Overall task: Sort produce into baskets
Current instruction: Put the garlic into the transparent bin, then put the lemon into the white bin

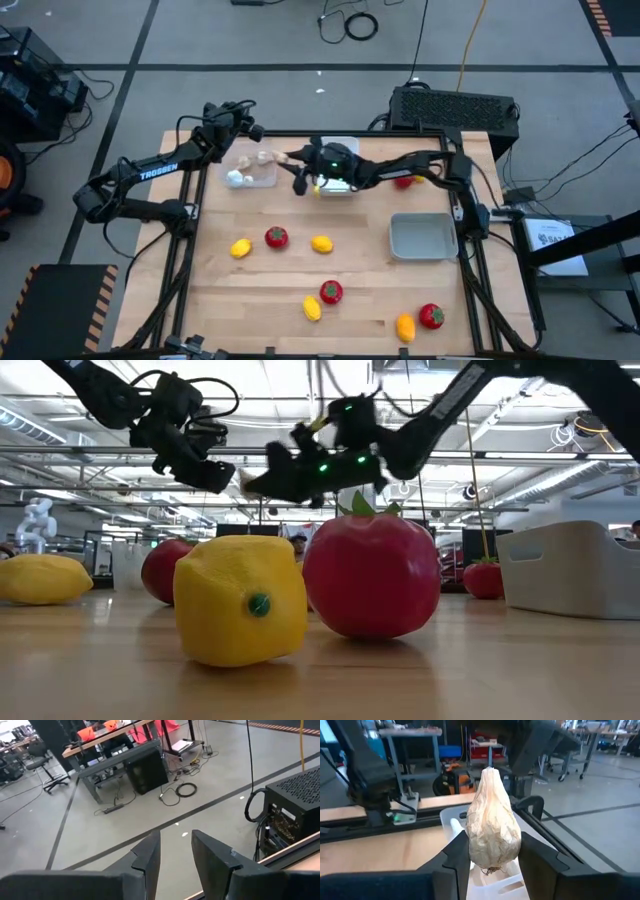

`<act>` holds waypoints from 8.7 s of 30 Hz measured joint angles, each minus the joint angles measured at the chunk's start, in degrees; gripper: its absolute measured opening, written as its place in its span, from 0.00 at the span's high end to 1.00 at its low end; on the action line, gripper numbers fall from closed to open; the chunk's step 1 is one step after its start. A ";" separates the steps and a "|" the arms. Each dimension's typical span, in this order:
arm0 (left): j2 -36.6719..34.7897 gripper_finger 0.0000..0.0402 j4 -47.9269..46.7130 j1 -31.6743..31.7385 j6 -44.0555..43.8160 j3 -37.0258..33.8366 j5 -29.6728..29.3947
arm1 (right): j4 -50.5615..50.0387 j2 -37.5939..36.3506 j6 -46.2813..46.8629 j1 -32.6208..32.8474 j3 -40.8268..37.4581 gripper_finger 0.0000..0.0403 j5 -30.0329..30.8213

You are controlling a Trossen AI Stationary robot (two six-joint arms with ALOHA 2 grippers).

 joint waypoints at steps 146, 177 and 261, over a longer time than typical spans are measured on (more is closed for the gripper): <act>-18.99 0.55 -24.82 -27.14 3.93 -6.54 39.11 | -83.32 7.90 26.43 25.10 21.96 0.32 11.12; -18.99 0.55 -25.77 -27.14 1.02 -6.51 28.66 | -107.68 7.49 10.03 18.65 48.20 0.48 25.78; -19.00 0.55 -25.69 -27.12 -1.70 -6.49 27.02 | -130.36 7.14 68.93 43.52 48.27 0.29 -11.99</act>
